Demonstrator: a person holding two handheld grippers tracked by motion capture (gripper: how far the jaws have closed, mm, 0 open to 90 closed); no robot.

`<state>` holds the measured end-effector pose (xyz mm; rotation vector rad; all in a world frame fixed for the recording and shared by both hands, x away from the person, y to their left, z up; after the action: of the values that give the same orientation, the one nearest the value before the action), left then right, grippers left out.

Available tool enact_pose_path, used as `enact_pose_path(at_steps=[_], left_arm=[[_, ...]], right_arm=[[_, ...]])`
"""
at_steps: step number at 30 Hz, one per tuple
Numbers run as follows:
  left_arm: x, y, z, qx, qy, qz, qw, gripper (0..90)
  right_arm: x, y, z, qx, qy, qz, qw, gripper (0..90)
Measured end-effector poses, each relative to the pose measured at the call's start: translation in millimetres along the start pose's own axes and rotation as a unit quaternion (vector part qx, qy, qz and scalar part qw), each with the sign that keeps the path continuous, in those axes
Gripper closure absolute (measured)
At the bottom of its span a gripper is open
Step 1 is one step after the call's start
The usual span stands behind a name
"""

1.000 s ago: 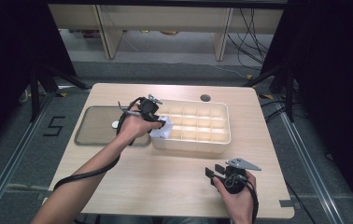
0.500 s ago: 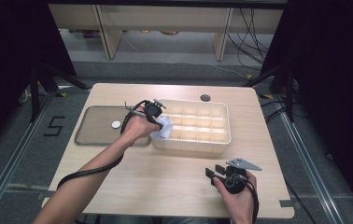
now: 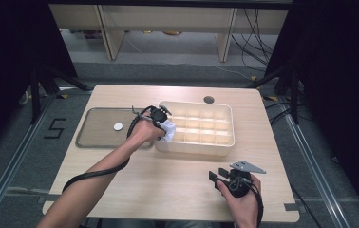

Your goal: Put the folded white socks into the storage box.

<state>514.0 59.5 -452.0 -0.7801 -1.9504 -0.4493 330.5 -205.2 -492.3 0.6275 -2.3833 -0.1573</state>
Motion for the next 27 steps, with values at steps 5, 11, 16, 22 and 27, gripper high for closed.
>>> enact_pose_path(at_steps=[5, 11, 16, 22, 27], left_arm=[[-4.5, 0.1, 1.6, -0.001, 0.018, -0.003, 0.9998, 89.3], [-7.3, -1.0, 1.1, -0.002, 0.03, -0.008, 0.9995, 89.4], [-13.5, -1.2, 2.5, -0.006, 0.055, -0.012, 0.9984, 89.4], [-24.0, 0.1, 6.6, 0.001, 0.077, -0.003, 0.997, 89.7], [-22.6, 0.8, 6.8, 0.002, 0.074, 0.002, 0.9973, 89.6]], right_arm=[[-0.6, 0.3, 0.1, -0.001, -0.002, -0.005, 1.0, 53.0], [-0.6, 0.0, 0.4, -0.001, -0.001, -0.005, 1.0, 53.0], [-0.6, -0.1, 0.9, -0.003, 0.0, -0.007, 1.0, 53.0], [-0.8, -1.2, 1.0, -0.003, 0.0, -0.007, 1.0, 53.0], [1.1, -1.6, 0.4, -0.002, 0.0, -0.003, 1.0, 53.0]])
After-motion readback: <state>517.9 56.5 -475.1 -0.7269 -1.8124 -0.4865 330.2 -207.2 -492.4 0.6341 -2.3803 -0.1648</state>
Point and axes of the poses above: each handheld gripper's, and its own axes: x roughly backward along the jaws, z roughly out of its underside, y roughly to its left, the point moved 2 cm from there along -x, roughly forward along the jaws, and after that the axes turned 2 degrees about -y, right-handed, at the moved point
